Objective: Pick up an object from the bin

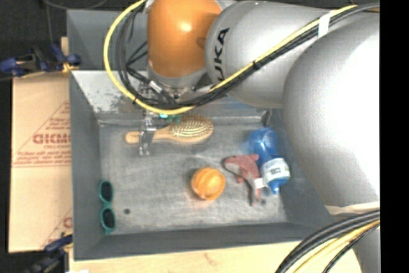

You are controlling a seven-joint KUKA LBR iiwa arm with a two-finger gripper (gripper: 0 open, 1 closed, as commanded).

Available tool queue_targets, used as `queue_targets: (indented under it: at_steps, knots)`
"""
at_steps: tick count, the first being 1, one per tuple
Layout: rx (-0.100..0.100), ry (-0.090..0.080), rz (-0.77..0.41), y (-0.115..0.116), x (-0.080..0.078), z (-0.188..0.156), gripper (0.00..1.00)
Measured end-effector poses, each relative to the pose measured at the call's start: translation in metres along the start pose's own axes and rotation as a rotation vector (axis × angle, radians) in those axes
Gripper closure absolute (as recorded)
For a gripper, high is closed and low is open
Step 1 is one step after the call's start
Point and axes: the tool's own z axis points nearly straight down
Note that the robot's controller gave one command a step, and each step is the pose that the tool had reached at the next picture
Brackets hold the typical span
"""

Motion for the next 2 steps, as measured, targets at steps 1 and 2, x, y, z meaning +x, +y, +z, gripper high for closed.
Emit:
queue_targets:
  at_steps: [1, 2]
  knots:
    - [-0.001, -0.004, 0.001, -0.0004, -0.0007, -0.0031, 0.00]
    - [0.002, -0.011, -0.136, 0.0093, 0.0016, 0.0054, 0.00]
